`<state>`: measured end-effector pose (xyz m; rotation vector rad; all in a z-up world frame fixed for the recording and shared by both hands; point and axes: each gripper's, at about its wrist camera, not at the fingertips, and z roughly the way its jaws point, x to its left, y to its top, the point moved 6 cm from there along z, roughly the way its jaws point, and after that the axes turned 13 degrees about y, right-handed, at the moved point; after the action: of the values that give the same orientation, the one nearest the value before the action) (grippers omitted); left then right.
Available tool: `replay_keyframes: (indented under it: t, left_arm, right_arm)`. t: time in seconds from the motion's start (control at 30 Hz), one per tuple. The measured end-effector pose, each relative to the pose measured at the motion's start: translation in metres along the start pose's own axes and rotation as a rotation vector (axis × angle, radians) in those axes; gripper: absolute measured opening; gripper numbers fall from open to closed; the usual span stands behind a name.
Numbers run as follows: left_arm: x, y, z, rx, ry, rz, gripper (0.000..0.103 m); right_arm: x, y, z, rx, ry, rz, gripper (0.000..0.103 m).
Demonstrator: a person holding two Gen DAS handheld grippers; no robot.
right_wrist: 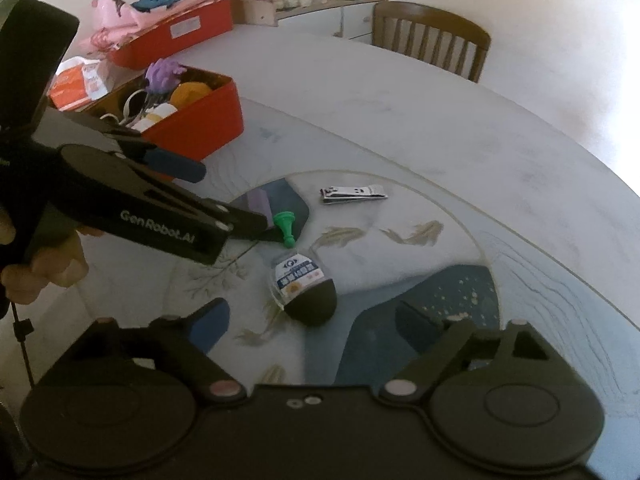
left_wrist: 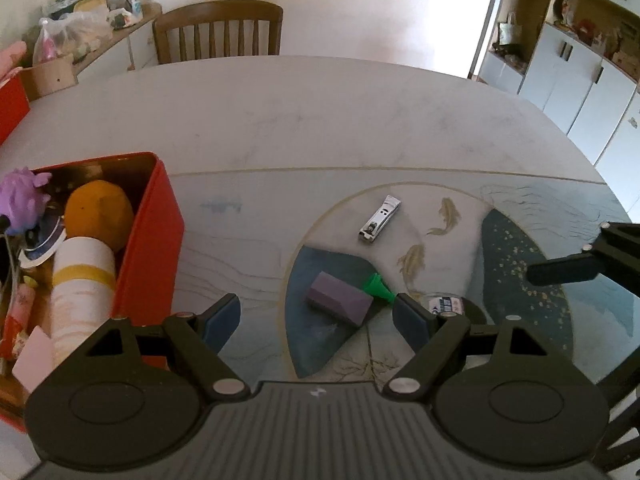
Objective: Organize rigid objects
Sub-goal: 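Grasp the purple block with the left tool while the right tool grasps the small labeled bottle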
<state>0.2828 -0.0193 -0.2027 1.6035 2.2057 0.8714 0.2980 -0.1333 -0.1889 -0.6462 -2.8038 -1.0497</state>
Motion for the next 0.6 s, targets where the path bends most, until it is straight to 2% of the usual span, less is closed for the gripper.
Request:
replay_keyframes:
  t: [0.23,0.37,0.6]
  left_arm:
    - [-0.009,0.001,0.011,-0.01,0.002,0.038,0.083]
    - [-0.01,0.001,0.016,-0.002,0.003,0.039,0.065]
    - [-0.012,0.003,0.019,-0.023,0.017,0.057,0.05]
  right_arm:
    - [-0.002,0.007,0.016,0.028,0.035,-0.044,0.068]
    - [-0.004,0.009,0.024,0.038,0.045,-0.056,0.061]
    - [-0.002,0.009,0.03,0.039,0.053,-0.074,0.044]
